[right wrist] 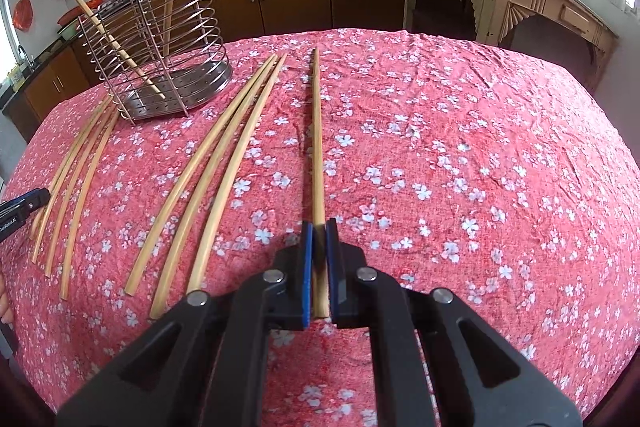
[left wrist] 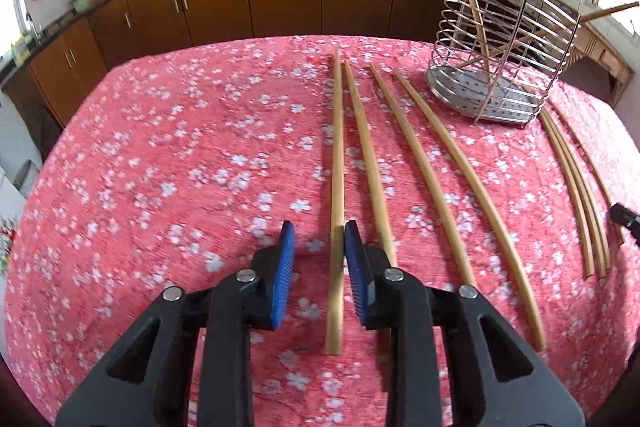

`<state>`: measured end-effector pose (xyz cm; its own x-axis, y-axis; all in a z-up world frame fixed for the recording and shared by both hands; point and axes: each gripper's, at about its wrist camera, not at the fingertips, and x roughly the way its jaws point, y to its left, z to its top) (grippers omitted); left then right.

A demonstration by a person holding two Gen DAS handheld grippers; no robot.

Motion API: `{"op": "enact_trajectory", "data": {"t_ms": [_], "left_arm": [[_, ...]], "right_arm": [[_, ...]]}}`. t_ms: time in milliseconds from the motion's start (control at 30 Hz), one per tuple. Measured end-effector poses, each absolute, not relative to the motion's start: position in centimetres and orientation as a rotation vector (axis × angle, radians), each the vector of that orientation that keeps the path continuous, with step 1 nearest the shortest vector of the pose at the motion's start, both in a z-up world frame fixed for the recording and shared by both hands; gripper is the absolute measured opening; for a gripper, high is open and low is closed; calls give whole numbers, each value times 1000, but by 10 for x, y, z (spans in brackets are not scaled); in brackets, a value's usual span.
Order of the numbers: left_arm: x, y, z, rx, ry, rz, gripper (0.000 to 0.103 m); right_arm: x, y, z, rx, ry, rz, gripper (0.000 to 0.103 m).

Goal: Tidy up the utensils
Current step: 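Close the right tool on a wooden chopstick, then close the left tool on another chopstick while the right tool holds its chopstick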

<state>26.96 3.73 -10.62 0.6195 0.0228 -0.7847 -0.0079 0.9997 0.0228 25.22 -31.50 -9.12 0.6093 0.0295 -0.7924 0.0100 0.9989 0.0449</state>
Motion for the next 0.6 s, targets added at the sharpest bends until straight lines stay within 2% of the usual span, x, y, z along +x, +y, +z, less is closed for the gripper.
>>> {"op": "enact_trajectory", "data": {"t_ms": [133, 267, 600], "left_arm": [[270, 48, -105, -4, 905, 33, 25], [268, 59, -105, -2, 898, 58, 13], [269, 78, -105, -57, 885, 132, 11]], "right_arm": [[254, -323, -91, 57, 913, -13, 8], [253, -337, -91, 76, 906, -62, 8], [258, -365, -91, 122, 895, -186, 8]]}}
